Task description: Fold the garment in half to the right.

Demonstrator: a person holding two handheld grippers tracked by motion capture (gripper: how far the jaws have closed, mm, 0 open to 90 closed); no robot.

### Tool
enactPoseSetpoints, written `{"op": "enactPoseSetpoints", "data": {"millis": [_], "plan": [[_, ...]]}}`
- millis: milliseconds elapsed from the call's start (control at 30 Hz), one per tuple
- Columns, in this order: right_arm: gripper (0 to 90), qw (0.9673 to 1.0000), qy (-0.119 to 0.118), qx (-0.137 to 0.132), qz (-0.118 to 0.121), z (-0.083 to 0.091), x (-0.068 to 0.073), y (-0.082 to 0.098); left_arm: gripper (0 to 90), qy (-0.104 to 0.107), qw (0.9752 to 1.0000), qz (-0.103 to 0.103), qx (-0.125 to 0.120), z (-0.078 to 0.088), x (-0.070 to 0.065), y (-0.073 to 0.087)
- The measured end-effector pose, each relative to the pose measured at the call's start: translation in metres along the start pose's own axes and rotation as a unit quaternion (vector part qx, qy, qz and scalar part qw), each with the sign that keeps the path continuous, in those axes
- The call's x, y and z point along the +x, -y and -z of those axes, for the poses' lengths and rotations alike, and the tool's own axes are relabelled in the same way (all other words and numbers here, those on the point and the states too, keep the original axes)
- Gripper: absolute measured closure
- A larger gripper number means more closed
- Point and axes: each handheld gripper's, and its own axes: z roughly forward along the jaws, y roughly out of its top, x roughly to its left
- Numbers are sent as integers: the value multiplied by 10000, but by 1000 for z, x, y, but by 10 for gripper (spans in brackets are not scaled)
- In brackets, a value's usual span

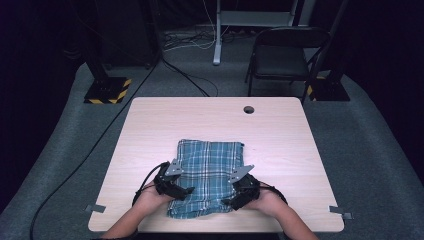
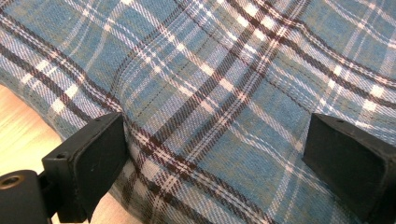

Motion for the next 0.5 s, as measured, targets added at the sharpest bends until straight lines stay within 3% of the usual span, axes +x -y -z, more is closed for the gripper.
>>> {"op": "enactPoseSetpoints", "data": {"millis": [133,267,333,500], "plan": [[152,10000,83,36,21,0,2,-1,63,-36,10000,39,-13,3,-1,-3],[158,9999,12,79,-114,4,0,-5,66,-25,10000,67,-11,3,-1,-3],[164,9999,13,-125,-105,11,-1,-8,63,-22,10000,49,-2,2,-1,-2],[153,9956,-109,-804,-462,18,-7,-11,60,-17,10000,66,-23,1,0,-2]]}}
